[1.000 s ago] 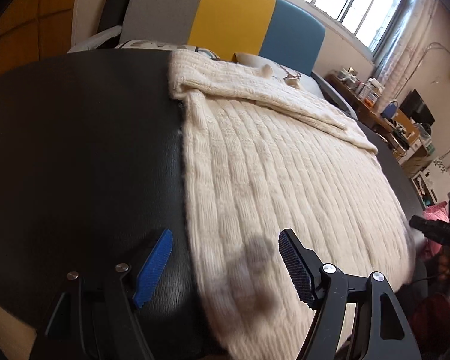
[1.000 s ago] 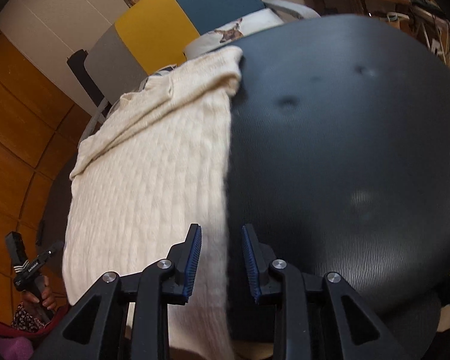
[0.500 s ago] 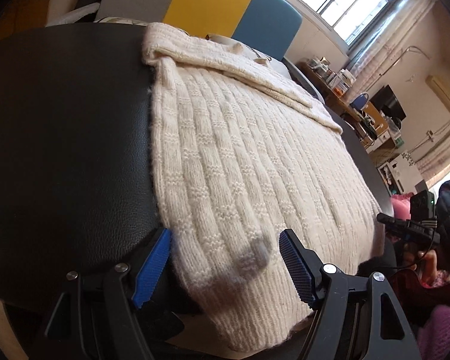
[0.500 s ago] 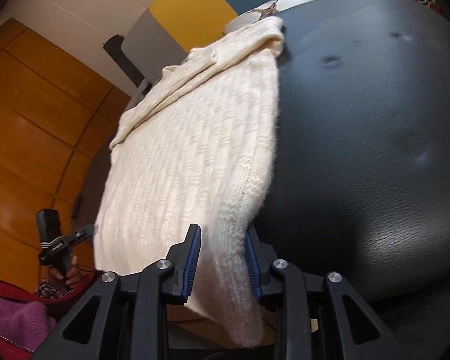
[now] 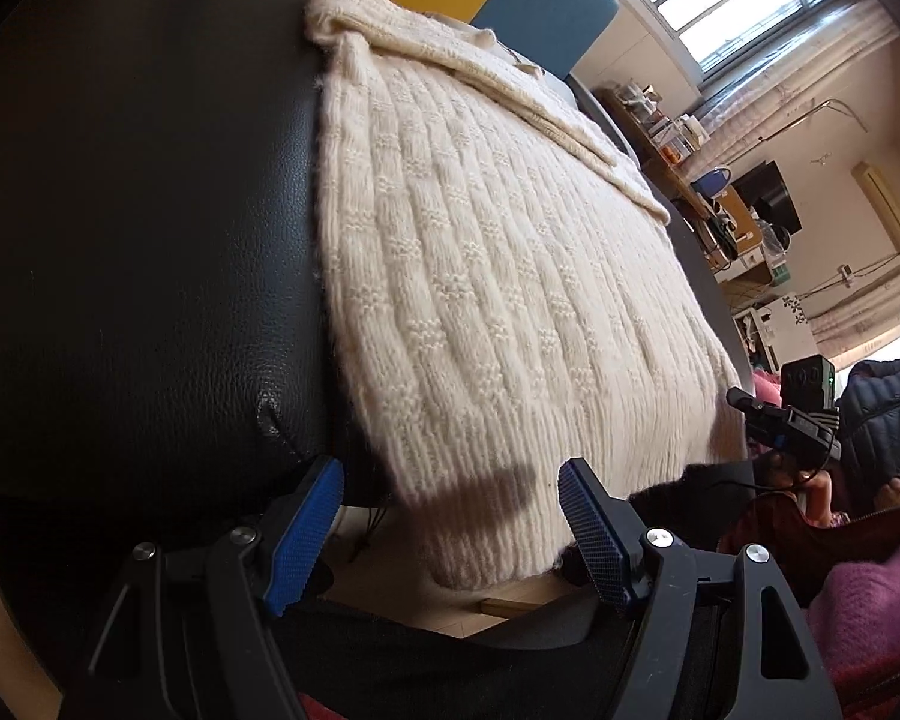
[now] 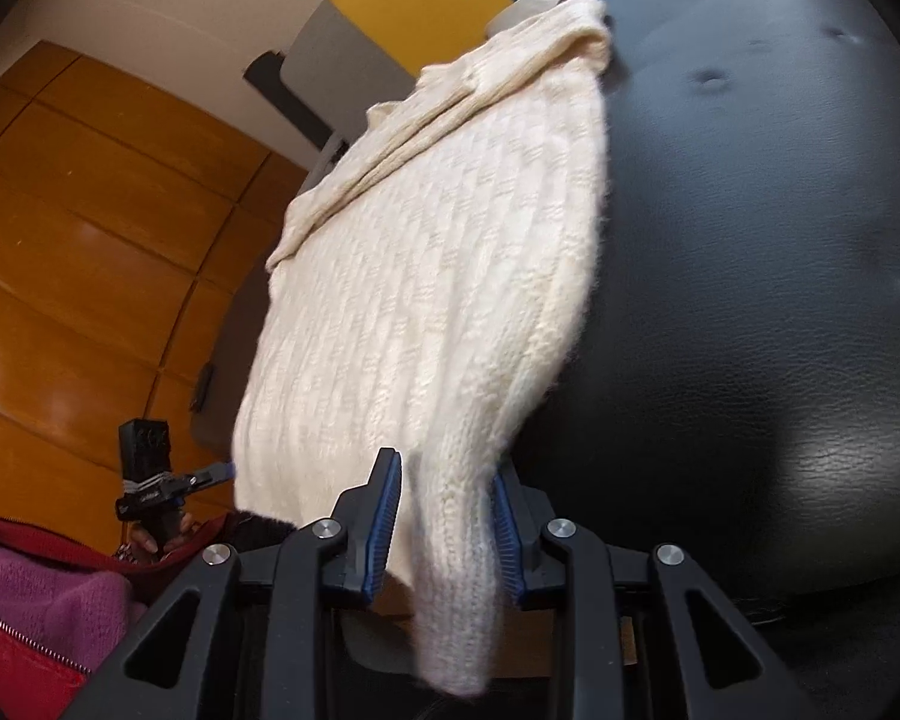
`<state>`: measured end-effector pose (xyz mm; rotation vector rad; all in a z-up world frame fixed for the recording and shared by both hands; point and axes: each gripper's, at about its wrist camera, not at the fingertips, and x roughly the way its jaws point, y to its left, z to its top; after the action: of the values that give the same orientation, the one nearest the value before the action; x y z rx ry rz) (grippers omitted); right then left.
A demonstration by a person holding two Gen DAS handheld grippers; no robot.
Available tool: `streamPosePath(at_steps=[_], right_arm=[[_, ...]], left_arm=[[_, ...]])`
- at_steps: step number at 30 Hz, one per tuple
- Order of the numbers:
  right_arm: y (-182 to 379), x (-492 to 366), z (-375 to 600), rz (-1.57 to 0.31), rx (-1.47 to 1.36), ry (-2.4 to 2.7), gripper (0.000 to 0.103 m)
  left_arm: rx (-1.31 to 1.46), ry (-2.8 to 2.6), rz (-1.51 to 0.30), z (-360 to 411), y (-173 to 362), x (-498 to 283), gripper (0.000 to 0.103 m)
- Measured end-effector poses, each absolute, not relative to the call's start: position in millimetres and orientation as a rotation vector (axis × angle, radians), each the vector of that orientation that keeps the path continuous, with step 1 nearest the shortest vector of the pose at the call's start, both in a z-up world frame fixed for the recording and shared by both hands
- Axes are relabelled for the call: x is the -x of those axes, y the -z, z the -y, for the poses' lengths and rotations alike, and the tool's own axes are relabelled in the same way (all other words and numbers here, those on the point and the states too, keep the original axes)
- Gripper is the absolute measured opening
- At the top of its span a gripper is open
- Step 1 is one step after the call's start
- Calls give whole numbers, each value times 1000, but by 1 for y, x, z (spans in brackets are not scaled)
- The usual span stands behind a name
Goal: Fold clothes
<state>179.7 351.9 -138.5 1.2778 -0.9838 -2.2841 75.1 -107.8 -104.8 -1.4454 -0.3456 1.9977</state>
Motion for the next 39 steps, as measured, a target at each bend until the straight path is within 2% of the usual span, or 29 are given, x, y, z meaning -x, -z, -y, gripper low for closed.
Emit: streamPosePath(at_steps=[2,4,8,13,18,22,24,25,26,27,28,32,39], right_arm=[[143,-177,-351,1015,-1263,2237,29],[147,-175,-351,1051,-1246,2212,29],[145,-176,-350,1037,-1247,2220,29],[137,-176,-344,953,-1267,2270,29],[128,-171,-334,842,-1299,2344,29],[125,-169,-331,786,-1329,2386,27],[124,-170,-328,737,-1351,2411,21],[123,-172,-328,722,-1358,2420,21],[123,-173,-329,718,-1362,2425,21],[123,-173,-330,713,-1369,2434,18],[124,-173,-330,714,-1374,2440,14],[125,-169,-331,744,-1386,2440,12],[122,-170,-332,772,-1371,2440,12]], left_arm=[[1444,-1986,345,106,104,-75,83],[1443,-1987,336,103,103,-75,85],[1398,-1962,406,104,98,-77,82],[1377,-1973,328,89,93,-83,82],[1338,-1987,410,95,88,-78,78],[1321,-2004,377,87,87,-76,77],[1313,-2018,337,82,85,-77,57],[1323,-2032,304,79,85,-76,41],[1333,-2053,267,75,86,-75,33],[1339,-2066,242,72,86,-75,30],[1337,-2067,233,72,86,-74,21],[1321,-2065,224,74,86,-74,15],[1256,-2097,262,76,70,-76,13]])
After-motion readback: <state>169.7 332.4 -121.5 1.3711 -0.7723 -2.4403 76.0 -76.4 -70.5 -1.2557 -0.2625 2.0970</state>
